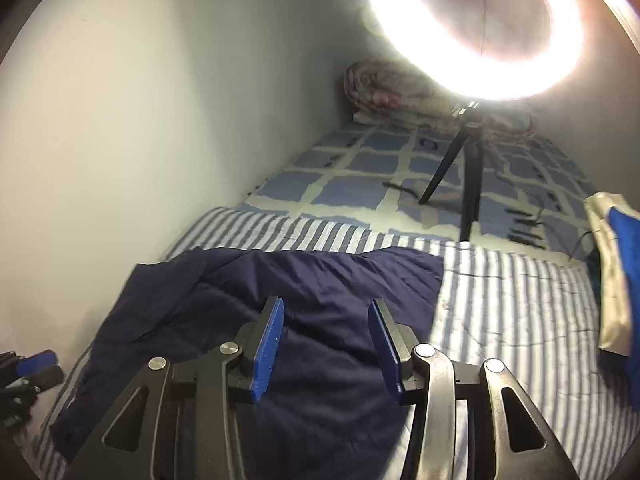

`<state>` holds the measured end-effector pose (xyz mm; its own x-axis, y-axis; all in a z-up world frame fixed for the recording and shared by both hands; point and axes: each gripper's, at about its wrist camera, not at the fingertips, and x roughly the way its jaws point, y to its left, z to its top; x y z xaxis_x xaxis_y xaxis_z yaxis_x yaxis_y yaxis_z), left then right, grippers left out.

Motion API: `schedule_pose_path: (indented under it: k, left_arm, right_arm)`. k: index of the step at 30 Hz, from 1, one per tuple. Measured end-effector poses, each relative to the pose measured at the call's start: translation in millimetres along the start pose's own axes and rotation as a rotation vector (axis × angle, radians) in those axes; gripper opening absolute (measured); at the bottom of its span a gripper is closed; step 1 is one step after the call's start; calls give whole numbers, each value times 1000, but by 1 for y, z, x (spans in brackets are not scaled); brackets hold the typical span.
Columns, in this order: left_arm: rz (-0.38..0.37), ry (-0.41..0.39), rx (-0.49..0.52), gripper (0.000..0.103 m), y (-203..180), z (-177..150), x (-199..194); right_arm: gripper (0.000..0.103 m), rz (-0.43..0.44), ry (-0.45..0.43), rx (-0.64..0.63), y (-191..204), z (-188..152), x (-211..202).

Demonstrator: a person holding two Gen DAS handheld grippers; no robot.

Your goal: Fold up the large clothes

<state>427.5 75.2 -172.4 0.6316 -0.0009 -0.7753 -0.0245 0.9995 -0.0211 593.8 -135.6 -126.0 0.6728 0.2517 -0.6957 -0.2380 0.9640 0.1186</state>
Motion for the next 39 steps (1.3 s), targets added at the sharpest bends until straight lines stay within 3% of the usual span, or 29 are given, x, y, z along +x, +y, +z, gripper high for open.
schedule_pose_path:
  k: [3, 7, 11, 13, 15, 16, 18, 20, 25, 31, 35, 37, 39]
  left_arm:
    - [24, 70, -12, 26, 6, -8, 38]
    - [27, 73, -32, 30, 12, -18, 55]
    - [-12, 80, -33, 30, 18, -14, 51]
    - [-72, 77, -48, 32, 28, -9, 38]
    - [-119, 63, -76, 53, 40, -9, 25]
    - [-157, 57, -101, 56, 49, -9, 17]
    - [-195, 71, -130, 56, 61, -11, 8]
    - [-221, 82, -147, 56, 66, -12, 3]
    - [-267, 100, -195, 56, 81, -15, -10]
    - [-295, 142, -236, 57, 92, -23, -11]
    - [-300, 157, -242, 57, 89, -24, -9]
    - [-306, 162, -252, 57, 88, -24, -9]
    - [-297, 167, -245, 58, 84, -24, -8]
  right_arm:
    - [47, -6, 42, -14, -1, 5, 28]
    - [47, -16, 165, 8, -8, 0, 76]
    - [49, -19, 181, -27, -4, 2, 75]
    - [63, 8, 171, -8, -11, 3, 55]
    - [78, 62, 135, 50, -24, -4, 26]
    - [80, 86, 126, 70, -28, -8, 16]
    - [87, 171, 118, 147, -44, -33, -17]
    - [87, 259, 155, 216, -56, -63, -33]
    - [87, 367, 279, 381, -68, -138, -38]
    - [88, 506, 247, 482, -61, -180, -42]
    - [74, 606, 305, 462, -38, -178, -32]
    - [50, 588, 319, 452, -32, -176, -28]
    - [33, 567, 331, 443, -32, -175, -29]
